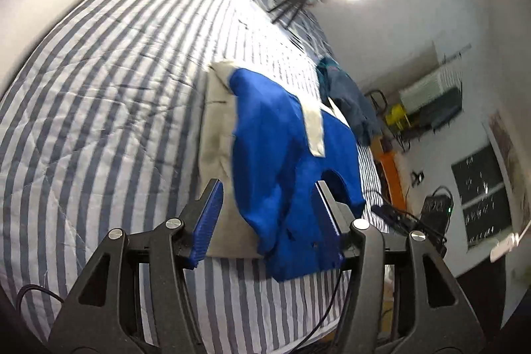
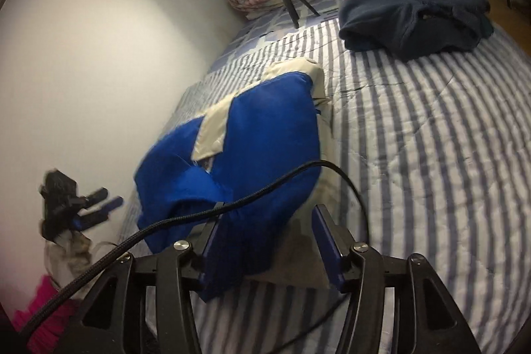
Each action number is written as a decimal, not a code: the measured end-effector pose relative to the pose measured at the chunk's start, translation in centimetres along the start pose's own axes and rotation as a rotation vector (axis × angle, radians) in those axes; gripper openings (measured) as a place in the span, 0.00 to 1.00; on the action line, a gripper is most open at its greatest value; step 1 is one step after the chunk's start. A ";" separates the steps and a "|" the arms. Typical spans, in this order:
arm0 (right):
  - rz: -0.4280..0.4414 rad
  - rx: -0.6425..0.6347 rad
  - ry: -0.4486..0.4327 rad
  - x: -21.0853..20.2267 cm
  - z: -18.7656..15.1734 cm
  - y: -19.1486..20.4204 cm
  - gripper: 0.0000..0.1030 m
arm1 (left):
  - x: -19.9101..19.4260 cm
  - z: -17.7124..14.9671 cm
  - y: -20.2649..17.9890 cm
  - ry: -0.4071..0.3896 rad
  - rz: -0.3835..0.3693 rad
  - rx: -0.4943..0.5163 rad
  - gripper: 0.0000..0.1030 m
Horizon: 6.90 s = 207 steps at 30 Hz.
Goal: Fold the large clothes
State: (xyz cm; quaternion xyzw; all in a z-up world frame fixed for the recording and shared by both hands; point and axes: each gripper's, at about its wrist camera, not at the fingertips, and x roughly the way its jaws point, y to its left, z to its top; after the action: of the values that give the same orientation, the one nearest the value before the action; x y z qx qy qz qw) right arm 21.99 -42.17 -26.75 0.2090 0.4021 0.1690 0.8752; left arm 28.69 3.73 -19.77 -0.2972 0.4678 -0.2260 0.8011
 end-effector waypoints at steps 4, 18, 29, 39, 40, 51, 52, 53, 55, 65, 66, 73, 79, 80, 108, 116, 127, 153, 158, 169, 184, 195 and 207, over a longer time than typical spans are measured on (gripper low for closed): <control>-0.021 0.028 0.031 1.0 0.3 -0.1 0.56 | 3.2 0.5 1.6 0.070 0.017 -0.082 0.55; -0.151 -0.381 -0.129 -19.1 -2.0 14.6 0.55 | -2.9 0.6 -8.3 -0.030 -0.034 0.126 0.55; 0.120 -0.576 -0.129 -29.5 -6.6 25.4 0.60 | -18.0 -2.5 -18.7 -0.186 -0.100 0.359 0.56; -0.150 -0.743 0.556 -12.6 -13.7 15.4 0.56 | -13.9 -2.1 -14.9 -0.139 0.022 0.327 0.59; -0.191 -0.766 0.612 -11.9 -14.2 14.1 0.55 | -13.2 -2.0 -14.4 -0.135 0.033 0.322 0.59; -0.111 -0.702 0.886 -12.9 -13.7 10.8 0.56 | -5.8 -2.0 -10.4 -0.033 0.029 0.248 0.59; -0.066 -0.672 0.885 -13.5 -13.3 11.3 0.56 | -5.1 -2.1 -10.3 -0.019 0.029 0.248 0.59; -0.040 -0.665 0.892 -13.9 -13.6 12.0 0.56 | -4.7 -2.3 -10.3 -0.008 0.030 0.250 0.59; -0.051 -0.745 0.944 -14.2 -14.2 13.3 0.54 | -4.1 -2.4 -10.4 0.006 0.025 0.258 0.59; -0.338 -0.896 1.179 -14.5 -14.5 10.4 0.50 | -5.4 -1.4 -8.6 -0.039 0.048 0.211 0.59; -0.395 -0.947 1.173 -14.6 -14.3 10.0 0.49 | -5.4 -1.3 -8.4 -0.038 0.050 0.206 0.59; -0.644 -0.883 0.755 -14.3 -8.2 7.3 0.52 | -4.2 -0.9 -7.8 -0.032 0.077 0.197 0.59; -0.540 -0.632 0.314 -12.6 -3.1 6.7 0.58 | -2.6 0.3 -4.0 -0.012 0.125 0.100 0.60; -0.524 -0.590 0.274 -12.0 -2.7 6.6 0.58 | -2.3 0.5 -3.4 -0.005 0.129 0.083 0.60; 0.059 -0.054 0.122 2.5 2.9 0.9 0.00 | 7.2 0.6 -0.3 0.155 -0.135 -0.192 0.00; 0.051 0.055 0.205 3.7 1.4 -2.6 0.00 | 10.3 -3.0 2.9 0.243 0.021 -0.163 0.01; -0.064 -0.168 0.026 -2.2 4.3 2.2 0.28 | 3.2 -1.4 -3.9 0.124 0.152 0.074 0.07; -0.141 -0.320 0.182 11.6 10.1 3.3 0.18 | 15.8 7.4 -2.2 0.129 0.224 0.313 0.12; -0.152 -0.298 0.093 7.0 10.4 3.3 0.21 | 13.6 6.9 -5.4 0.082 0.217 0.370 0.13; 0.020 -0.527 0.162 1.1 3.6 6.6 0.51 | 10.5 -0.2 -10.5 0.152 0.085 0.376 0.13; -0.282 -0.485 0.150 6.4 5.5 3.3 0.45 | 12.7 -3.9 -9.2 0.198 0.116 0.345 0.13; -0.126 -0.464 0.014 1.9 5.7 5.3 0.40 | 10.5 0.4 -8.8 0.088 0.114 0.312 0.13; -0.165 -0.417 0.199 8.3 3.1 1.1 0.23 | 13.4 1.2 -2.3 0.116 0.174 0.222 0.15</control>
State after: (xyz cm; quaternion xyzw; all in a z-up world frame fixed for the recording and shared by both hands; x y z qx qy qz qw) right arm 29.39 -38.12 -29.65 -0.0277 0.4585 0.1960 0.8664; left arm 35.68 -6.20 -25.94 -0.1516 0.5095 -0.2229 0.8172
